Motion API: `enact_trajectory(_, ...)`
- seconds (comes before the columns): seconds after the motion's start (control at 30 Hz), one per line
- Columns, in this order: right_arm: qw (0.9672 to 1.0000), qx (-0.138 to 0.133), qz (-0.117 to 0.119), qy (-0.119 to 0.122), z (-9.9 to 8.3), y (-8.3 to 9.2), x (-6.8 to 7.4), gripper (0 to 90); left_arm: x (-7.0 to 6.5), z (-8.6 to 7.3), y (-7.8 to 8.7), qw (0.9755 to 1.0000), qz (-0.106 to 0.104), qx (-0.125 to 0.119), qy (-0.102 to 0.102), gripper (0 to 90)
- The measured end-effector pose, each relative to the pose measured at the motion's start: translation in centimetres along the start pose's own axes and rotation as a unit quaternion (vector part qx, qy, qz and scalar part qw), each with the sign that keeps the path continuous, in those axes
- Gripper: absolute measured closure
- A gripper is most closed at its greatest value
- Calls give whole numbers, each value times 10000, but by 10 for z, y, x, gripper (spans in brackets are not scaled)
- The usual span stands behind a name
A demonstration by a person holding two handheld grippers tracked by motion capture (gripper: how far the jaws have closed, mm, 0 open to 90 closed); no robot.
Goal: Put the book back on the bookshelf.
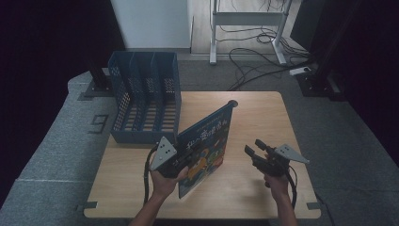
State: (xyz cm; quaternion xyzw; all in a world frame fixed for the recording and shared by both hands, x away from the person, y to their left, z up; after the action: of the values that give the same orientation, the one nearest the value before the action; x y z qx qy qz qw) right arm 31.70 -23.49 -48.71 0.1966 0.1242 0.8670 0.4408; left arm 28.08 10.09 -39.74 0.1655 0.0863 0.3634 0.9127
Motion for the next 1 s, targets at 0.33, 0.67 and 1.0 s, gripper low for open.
enact_trajectory(0.33, 10000, -30, -41, -63, 0, 2, -2, 413, 1, 6, 9, 9998, 173, 6, -131, 818)
enact_trajectory(0.67, 9999, -13, -87, -122, -1, 2, -4, 415, 5, 10, 16, 9995, 270, -15, -172, 819)
enact_trajectory(1.0, 9998, -6, -125, -143, -2, 3, -6, 415, 12, 16, 25, 9996, 226, -85, -155, 821)
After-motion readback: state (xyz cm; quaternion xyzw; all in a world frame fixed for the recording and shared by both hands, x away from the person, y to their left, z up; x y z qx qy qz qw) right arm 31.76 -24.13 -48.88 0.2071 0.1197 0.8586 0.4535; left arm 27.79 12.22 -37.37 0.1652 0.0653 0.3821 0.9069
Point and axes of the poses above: each handheld gripper's, and its own axes: y roughly backward along the jaws, z roughly out of its top, x roughly to its left, the point moved 1 cm from there along -y, roughly forward along the jaws, and after that the axes turned 15 degrees about x, right-handed, at the moved point
